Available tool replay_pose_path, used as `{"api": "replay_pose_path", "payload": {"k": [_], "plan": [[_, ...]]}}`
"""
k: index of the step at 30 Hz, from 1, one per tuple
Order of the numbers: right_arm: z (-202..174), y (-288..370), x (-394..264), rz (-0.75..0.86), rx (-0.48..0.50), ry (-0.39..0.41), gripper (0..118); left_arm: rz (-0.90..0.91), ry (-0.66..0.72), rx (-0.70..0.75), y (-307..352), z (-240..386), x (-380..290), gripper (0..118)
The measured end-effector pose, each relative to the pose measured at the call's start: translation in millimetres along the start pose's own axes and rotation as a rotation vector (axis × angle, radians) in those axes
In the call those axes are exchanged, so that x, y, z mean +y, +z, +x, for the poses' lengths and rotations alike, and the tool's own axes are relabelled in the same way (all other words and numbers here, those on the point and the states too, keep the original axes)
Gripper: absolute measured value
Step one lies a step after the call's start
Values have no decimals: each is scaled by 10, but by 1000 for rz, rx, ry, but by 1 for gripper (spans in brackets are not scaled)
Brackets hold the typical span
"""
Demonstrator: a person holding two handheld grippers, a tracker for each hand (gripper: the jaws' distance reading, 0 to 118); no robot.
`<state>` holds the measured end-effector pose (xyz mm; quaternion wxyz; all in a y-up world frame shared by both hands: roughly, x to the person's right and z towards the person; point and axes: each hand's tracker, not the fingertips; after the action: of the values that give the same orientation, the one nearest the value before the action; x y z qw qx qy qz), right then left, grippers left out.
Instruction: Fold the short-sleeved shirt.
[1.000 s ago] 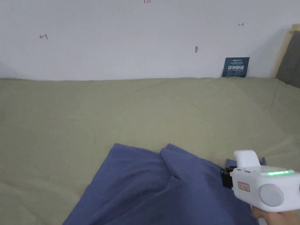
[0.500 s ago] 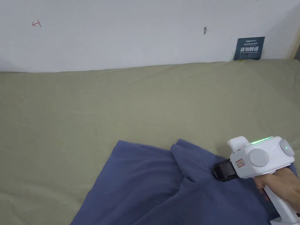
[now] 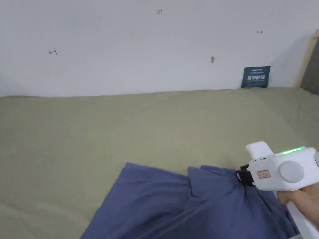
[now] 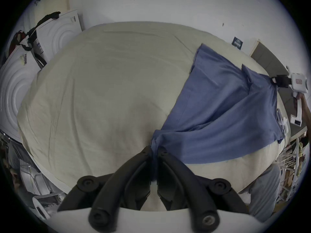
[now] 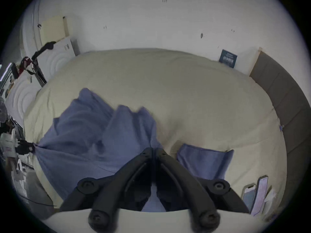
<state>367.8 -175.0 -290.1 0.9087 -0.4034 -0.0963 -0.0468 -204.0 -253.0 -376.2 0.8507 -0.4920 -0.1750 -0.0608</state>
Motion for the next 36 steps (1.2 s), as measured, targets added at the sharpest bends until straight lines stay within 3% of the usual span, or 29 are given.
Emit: {"api": "replay_pose_path", "payload": {"k": [6, 21, 29, 36], "plan": [[16, 881, 26, 162, -13, -8, 6, 182, 42, -36, 455, 72, 388, 4], [-65, 3197, 542, 604, -143, -12, 6, 579, -20, -76, 2159, 628, 1978, 4], [-46, 3559, 972, 673, -190, -51, 6, 669, -47, -37, 2854, 849, 2647, 4], [-11, 3435, 1357, 674, -196, -99, 6, 656, -55, 33, 2898, 834, 2977, 4]]}}
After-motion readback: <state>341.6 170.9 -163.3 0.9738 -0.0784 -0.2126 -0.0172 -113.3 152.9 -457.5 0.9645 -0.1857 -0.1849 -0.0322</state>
